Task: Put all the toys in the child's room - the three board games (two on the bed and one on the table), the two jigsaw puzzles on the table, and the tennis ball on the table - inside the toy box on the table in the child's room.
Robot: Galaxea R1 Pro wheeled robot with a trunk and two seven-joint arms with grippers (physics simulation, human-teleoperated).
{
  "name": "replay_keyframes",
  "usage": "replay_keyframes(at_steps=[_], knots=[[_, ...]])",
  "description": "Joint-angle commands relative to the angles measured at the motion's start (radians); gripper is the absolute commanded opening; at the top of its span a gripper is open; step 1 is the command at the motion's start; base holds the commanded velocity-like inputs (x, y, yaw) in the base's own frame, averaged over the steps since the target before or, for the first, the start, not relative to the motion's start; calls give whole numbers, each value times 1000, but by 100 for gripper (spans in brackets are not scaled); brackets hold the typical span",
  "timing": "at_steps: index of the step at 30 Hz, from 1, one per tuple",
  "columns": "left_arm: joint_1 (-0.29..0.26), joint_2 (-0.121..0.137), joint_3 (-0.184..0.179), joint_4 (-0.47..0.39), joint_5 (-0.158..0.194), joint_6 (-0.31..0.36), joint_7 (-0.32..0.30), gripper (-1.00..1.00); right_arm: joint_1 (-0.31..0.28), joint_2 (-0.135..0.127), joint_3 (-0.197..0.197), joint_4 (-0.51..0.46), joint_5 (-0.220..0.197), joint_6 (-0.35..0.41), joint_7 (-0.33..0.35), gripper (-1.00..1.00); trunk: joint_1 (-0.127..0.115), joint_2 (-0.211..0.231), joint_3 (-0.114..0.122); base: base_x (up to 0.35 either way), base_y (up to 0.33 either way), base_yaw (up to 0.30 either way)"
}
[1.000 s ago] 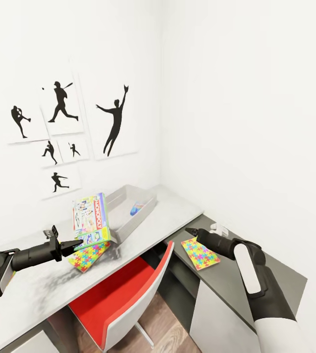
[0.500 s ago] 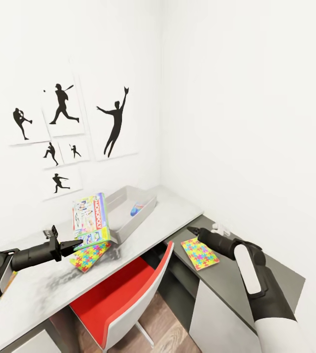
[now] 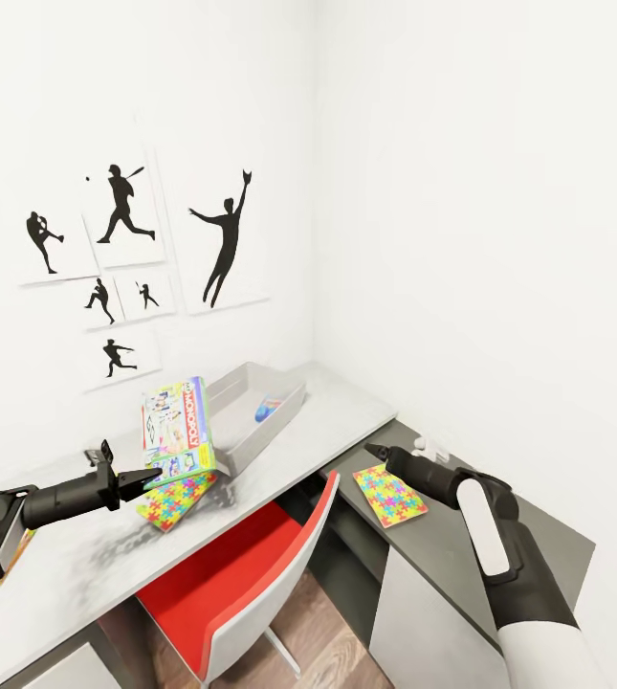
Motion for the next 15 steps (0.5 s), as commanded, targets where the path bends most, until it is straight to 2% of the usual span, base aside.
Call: replay_keyframes(at_steps=[1, 7, 15], knots=[[-1, 0, 0, 0, -1, 11, -4, -100, 1, 1, -4, 0, 6, 6, 9, 100, 1, -2, -2, 0, 0, 0], [-1, 1, -1, 0, 1, 11, -4, -100, 35, 0, -4, -15, 7, 7, 10, 100, 1, -2, -2, 0, 0, 0], [-1, -1, -9, 0, 0, 11, -4, -100, 44, 1, -3, -16, 8, 6, 7, 100, 1, -2, -2, 0, 0, 0]])
